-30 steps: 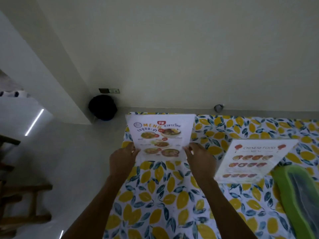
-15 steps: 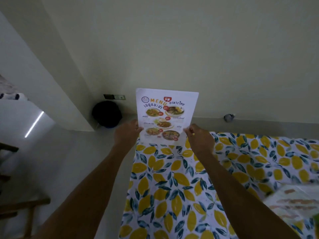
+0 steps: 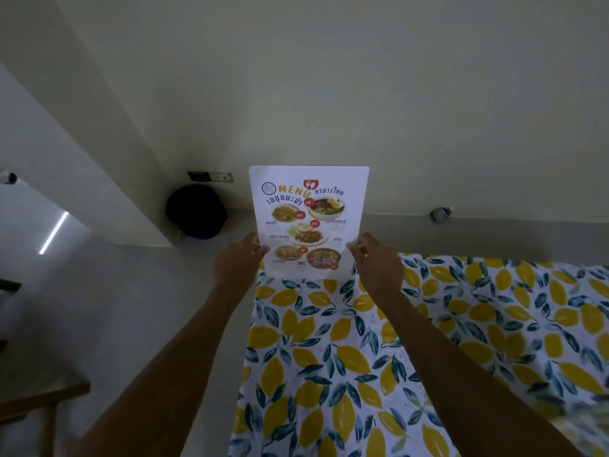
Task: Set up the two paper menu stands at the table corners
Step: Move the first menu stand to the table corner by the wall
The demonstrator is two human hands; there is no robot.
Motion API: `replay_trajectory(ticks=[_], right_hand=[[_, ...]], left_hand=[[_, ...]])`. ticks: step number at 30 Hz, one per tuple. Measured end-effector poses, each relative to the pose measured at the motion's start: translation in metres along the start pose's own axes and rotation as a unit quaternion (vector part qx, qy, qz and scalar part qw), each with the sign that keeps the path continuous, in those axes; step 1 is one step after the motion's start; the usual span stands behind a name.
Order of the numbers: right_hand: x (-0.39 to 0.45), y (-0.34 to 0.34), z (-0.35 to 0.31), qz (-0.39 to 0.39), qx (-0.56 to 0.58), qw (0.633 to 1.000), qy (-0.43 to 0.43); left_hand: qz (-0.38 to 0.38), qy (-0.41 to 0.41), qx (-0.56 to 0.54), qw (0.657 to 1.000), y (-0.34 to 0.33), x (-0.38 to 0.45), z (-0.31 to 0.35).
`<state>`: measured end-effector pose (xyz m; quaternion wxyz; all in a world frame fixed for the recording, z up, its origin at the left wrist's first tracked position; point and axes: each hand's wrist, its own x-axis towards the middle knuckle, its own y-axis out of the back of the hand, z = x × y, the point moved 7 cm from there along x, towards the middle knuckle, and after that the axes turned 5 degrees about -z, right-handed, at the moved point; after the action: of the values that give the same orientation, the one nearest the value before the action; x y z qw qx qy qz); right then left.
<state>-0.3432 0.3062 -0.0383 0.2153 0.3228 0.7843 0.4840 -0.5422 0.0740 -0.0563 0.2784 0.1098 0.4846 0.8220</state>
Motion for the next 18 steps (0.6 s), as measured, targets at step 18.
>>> replay_trajectory(ticks=[18], right_hand=[[-0.046, 0.009, 0.008, -0.096, -0.074, 0.992, -0.019]], left_hand=[[0.077, 0.021, 0.118, 0.99, 0.017, -0.064, 0.028]])
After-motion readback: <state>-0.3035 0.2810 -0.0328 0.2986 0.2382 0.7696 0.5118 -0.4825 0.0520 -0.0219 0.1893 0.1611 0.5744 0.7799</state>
